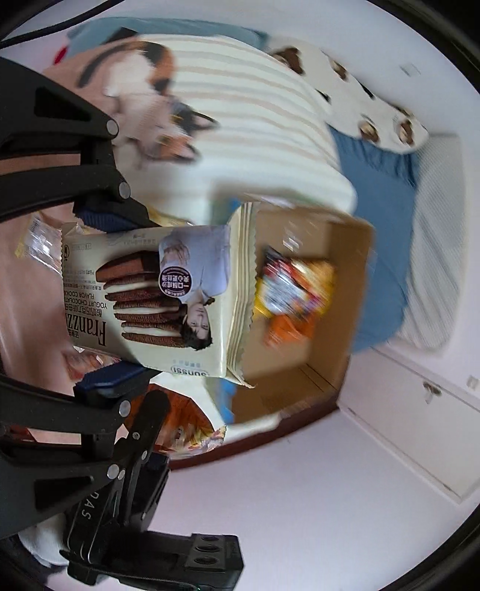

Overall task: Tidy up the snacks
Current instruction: 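Carry both packs into the cardboard box and open both tools to release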

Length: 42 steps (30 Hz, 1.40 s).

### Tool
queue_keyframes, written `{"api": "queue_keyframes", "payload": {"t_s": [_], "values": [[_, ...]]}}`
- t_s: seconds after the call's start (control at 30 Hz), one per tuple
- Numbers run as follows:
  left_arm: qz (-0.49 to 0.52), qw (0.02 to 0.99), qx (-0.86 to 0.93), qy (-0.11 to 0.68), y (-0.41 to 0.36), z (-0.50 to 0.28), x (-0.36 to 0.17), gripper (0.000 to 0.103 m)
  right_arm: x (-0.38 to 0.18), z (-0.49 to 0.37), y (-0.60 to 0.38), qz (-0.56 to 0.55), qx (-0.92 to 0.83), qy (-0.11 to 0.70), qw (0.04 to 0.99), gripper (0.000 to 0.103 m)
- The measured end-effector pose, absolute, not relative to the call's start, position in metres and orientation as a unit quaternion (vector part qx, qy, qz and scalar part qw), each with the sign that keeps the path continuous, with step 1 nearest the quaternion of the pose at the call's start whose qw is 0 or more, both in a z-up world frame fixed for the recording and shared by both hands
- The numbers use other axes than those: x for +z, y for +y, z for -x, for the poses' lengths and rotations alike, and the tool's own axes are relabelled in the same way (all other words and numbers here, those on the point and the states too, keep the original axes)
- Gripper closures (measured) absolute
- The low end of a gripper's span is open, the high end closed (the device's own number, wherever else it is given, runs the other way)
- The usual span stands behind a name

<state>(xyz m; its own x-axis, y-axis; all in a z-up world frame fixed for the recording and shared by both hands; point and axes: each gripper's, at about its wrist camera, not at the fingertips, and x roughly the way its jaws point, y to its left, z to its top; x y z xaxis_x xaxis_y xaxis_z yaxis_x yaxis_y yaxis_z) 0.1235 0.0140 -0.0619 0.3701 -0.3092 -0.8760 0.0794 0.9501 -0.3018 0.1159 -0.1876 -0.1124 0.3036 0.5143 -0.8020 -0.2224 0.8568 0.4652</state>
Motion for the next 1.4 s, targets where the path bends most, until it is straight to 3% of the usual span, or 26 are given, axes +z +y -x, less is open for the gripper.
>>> {"api": "queue_keyframes", "payload": {"t_s": [0.23, 0.5, 0.9, 1.0, 1.07, 1.1, 1.17, 1.4], "values": [[0.068, 0.814, -0.104, 0.568, -0.007, -0.233, -0.046, 0.046, -0.091, -0.219, -0.227, -0.134, 0.176, 0.531, 0.818, 0.054], [-0.004, 0.768, -0.043, 0.640, -0.013, -0.344, -0.122, 0.046, -0.137, -0.340, -0.240, -0.092, 0.111, 0.579, 0.802, 0.054], [-0.018, 0.719, -0.004, 0.694, -0.012, -0.408, -0.200, 0.045, -0.202, -0.409, -0.225, -0.037, 0.074, 0.628, 0.774, 0.053], [0.022, 0.721, -0.010, 0.692, -0.006, -0.414, -0.203, 0.043, -0.213, -0.419, -0.228, -0.032, 0.066, 0.640, 0.765, 0.042], [0.026, 0.732, -0.016, 0.681, -0.006, -0.415, -0.198, 0.033, -0.216, -0.420, -0.230, -0.037, 0.063, 0.642, 0.763, 0.019], [0.022, 0.737, -0.017, 0.676, -0.007, -0.414, -0.194, 0.020, -0.217, -0.419, -0.231, -0.039, 0.069, 0.642, 0.762, 0.018], [0.017, 0.746, -0.020, 0.665, -0.010, -0.411, -0.187, 0.010, -0.217, -0.418, -0.232, -0.033, 0.070, 0.641, 0.764, 0.017], [0.028, 0.790, -0.041, 0.611, -0.019, -0.385, -0.149, 0.010, -0.197, -0.397, -0.238, -0.059, 0.068, 0.614, 0.784, 0.014]]}}
